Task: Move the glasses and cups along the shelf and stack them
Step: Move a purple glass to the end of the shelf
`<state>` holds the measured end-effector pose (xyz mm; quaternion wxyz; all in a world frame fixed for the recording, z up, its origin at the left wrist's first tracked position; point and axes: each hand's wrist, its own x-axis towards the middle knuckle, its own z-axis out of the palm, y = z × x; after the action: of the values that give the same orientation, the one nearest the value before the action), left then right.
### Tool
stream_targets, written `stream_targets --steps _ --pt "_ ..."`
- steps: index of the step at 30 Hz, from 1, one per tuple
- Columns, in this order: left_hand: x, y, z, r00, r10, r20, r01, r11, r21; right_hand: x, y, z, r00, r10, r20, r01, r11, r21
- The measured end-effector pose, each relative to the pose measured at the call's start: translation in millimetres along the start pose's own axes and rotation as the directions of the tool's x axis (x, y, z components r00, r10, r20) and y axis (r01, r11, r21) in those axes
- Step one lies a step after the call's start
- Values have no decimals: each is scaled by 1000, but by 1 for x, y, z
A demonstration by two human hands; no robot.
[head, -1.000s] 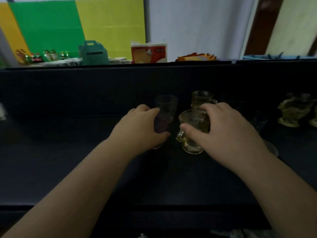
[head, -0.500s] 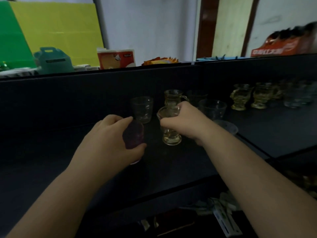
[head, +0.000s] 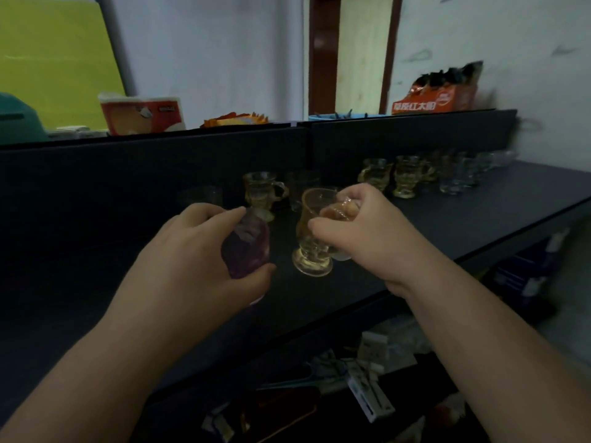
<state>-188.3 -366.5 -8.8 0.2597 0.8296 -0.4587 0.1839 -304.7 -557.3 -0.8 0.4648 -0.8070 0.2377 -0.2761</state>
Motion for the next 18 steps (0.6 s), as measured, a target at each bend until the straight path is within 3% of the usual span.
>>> stream_targets --steps 12,18 --pt "58 122 90 986 165 -21 -167 981 -100 5 85 -142 972 18 -234 -5 998 60" --pt "95 183 141 993 115 -16 -116 991 -59 71 121 -204 985 -18 -170 20 1000 12"
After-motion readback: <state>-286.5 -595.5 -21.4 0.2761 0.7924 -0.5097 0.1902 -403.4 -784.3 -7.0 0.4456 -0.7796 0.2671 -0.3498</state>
